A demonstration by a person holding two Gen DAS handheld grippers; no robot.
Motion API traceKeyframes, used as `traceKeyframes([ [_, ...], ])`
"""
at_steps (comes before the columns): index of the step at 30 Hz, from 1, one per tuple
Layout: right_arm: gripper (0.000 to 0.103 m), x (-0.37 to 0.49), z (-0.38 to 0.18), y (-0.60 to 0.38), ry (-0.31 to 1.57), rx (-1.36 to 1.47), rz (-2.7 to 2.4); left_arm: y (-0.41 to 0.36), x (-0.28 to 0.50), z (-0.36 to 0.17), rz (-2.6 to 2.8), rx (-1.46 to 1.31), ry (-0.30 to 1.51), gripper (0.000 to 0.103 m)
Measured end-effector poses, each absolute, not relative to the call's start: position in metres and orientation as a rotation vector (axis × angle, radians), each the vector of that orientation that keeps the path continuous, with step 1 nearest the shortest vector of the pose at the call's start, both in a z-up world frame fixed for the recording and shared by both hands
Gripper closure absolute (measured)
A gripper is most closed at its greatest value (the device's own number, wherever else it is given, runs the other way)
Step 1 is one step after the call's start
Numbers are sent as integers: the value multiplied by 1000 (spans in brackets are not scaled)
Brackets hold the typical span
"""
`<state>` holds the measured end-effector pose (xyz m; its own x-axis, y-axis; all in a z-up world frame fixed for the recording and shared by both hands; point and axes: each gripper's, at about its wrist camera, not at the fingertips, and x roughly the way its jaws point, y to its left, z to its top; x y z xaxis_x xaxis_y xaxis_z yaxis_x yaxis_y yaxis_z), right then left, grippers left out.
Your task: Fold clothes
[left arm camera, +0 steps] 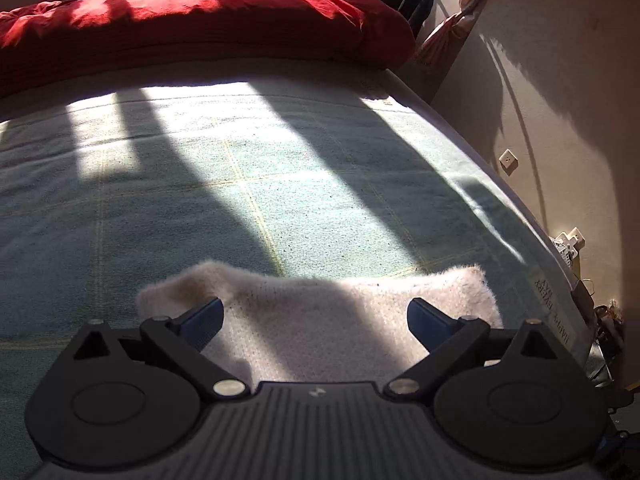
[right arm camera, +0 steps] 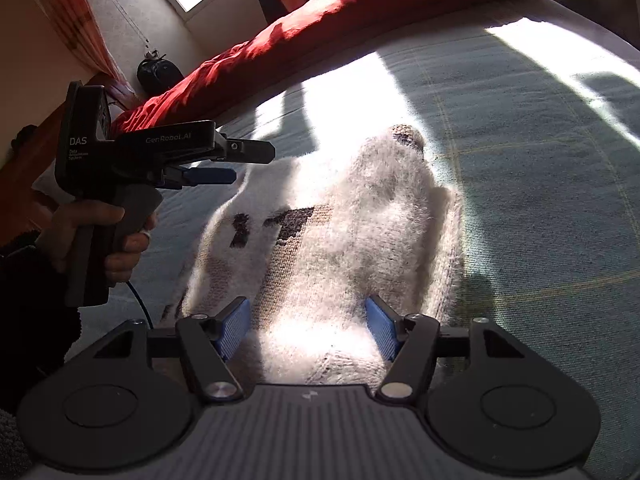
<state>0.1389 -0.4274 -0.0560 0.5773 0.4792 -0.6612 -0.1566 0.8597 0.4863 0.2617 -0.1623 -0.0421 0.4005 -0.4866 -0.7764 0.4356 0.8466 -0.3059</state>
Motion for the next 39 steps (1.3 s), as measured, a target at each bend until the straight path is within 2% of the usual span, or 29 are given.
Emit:
traceKeyframes([
  [6,19,137,-54,-411,872,324,377,-159,223,-21,-596,-37,1016,5],
  [11,10,136,-51,-396,873,232,371,-162,190,-34,-618,-70,1066,5],
  [20,4,122,-33,-386,903,153,308,-149,162,-21,-593,-106,1051,5],
  [28,3,104,-17,-392,902,162,251,-138,146,0,-577,-115,998,5],
  [39,2,86,-7,-406,903,174,156,-140,142,-53,-470,-51,1125,5],
])
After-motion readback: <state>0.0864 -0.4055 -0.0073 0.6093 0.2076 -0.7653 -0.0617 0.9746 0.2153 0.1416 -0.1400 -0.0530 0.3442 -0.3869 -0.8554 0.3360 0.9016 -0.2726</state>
